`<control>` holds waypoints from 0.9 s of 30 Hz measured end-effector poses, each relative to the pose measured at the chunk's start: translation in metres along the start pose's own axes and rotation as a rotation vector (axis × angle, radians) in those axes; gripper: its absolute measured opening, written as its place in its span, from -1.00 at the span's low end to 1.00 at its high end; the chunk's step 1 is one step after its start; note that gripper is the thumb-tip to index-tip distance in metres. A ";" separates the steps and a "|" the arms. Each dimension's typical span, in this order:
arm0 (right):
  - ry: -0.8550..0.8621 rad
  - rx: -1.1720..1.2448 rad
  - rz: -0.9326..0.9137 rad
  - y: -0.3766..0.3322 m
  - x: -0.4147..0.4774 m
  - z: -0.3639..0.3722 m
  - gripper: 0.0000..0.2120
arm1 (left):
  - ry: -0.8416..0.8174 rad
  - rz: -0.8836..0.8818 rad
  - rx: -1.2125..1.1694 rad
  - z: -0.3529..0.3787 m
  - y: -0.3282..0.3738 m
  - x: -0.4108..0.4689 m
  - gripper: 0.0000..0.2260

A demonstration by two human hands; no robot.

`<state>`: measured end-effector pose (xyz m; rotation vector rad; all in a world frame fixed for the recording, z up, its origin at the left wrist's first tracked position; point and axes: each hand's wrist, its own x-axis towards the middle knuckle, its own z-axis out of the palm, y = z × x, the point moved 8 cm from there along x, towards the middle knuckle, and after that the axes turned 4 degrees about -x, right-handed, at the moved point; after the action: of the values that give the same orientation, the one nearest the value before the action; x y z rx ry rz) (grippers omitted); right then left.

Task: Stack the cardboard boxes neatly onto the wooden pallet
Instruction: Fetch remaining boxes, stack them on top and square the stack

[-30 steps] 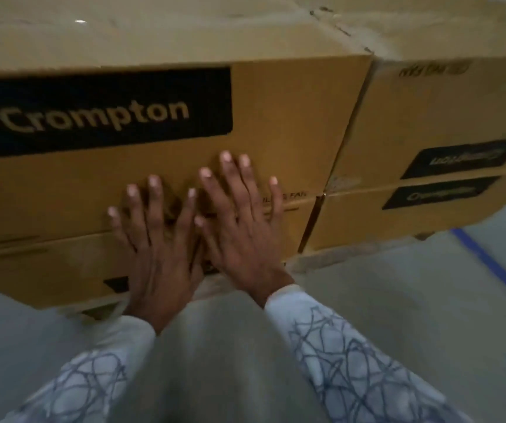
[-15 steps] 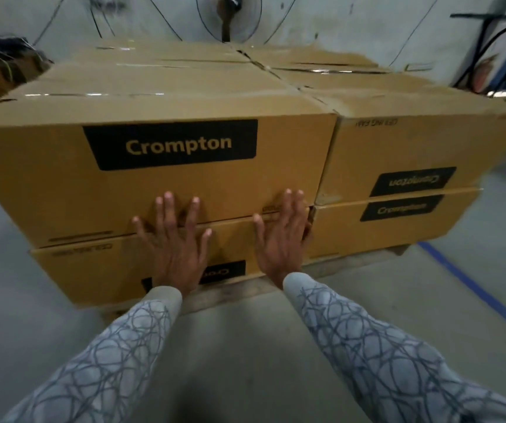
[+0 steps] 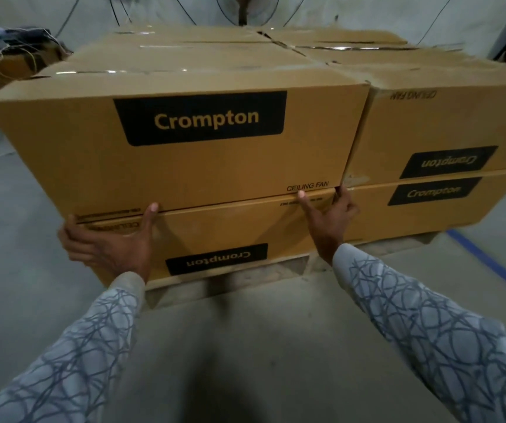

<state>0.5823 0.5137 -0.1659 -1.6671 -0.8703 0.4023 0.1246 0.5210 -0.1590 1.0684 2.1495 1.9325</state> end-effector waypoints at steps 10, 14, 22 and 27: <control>-0.013 0.085 -0.074 0.030 0.025 -0.007 -0.01 | -0.082 0.150 -0.049 -0.009 -0.025 0.025 -0.17; -0.028 0.130 -0.055 0.028 0.024 -0.005 0.00 | 0.017 0.225 -0.071 -0.015 -0.032 0.047 -0.55; -0.016 -0.008 -0.158 0.018 0.014 -0.010 -0.05 | 0.049 0.166 0.013 -0.016 -0.036 0.053 -0.68; -0.011 -0.029 -0.155 0.018 0.015 -0.011 -0.11 | 0.040 0.210 -0.074 -0.022 -0.036 0.054 -0.68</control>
<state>0.6055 0.5157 -0.1771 -1.6123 -1.0104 0.2939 0.0569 0.5318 -0.1654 1.2997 2.0401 2.1186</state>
